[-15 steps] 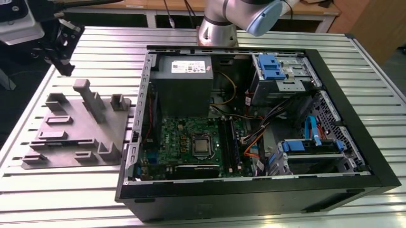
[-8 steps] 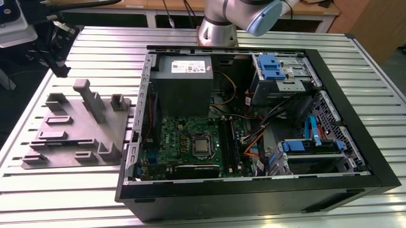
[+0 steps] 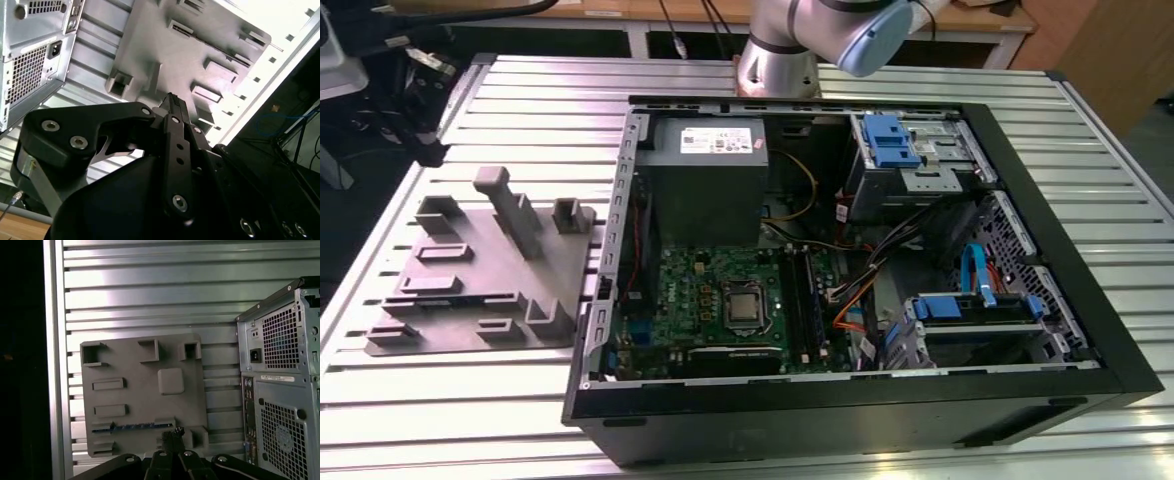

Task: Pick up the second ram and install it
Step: 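Reach for the second ram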

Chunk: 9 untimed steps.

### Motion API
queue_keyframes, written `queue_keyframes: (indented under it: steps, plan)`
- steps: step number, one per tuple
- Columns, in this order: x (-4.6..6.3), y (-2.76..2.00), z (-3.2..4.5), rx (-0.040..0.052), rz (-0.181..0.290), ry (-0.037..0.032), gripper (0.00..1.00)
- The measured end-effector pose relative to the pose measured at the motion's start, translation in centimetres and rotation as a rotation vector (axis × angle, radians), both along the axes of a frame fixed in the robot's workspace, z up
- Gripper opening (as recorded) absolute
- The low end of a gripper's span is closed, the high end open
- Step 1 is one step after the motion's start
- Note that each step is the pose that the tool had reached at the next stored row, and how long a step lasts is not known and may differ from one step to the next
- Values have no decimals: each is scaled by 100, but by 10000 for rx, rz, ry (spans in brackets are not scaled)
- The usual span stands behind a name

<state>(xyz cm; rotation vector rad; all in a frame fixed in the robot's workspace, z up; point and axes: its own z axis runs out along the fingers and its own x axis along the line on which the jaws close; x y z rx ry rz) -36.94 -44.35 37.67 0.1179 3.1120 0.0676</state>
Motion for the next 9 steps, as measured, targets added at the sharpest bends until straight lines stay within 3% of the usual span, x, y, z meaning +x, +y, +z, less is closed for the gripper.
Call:
queue_keyframes:
  steps: [5, 9]
  plan:
    - [-86, -38, -13, 0, 2, 0, 10]
    - [-122, -100, -39, 1, 0, -1, 10]
